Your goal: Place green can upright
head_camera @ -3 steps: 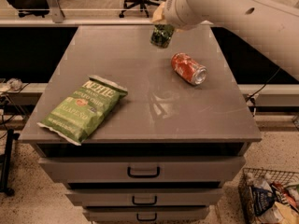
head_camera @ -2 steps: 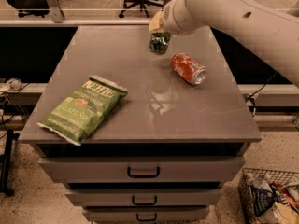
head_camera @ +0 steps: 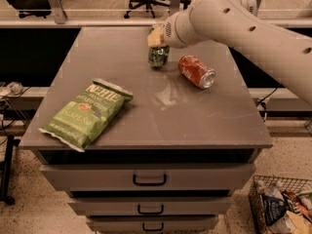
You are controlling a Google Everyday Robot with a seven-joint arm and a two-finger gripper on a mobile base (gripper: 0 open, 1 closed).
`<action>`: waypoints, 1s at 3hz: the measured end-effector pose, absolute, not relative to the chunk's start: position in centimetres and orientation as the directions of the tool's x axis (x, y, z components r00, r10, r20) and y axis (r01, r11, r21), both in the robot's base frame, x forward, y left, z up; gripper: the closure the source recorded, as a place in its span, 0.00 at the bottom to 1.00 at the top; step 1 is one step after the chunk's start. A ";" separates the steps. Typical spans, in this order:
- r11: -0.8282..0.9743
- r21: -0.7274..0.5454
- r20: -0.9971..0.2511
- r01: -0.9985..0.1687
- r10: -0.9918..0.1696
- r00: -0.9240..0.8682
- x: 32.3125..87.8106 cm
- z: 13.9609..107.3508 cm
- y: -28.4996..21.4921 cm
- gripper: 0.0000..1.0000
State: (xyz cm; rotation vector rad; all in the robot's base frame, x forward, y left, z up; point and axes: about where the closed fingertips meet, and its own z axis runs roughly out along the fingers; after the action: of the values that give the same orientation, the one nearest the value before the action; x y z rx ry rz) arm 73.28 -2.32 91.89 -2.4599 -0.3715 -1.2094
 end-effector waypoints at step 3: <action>-0.840 -0.197 0.798 0.505 0.162 0.580 72.1 89.4 -0.1 0.61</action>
Offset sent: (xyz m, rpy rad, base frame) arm -0.0164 0.0233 -0.0342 -0.0330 0.0048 0.1680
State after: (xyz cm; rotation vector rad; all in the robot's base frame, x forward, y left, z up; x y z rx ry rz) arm 72.13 -0.12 89.43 -2.4080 -0.5376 -1.1576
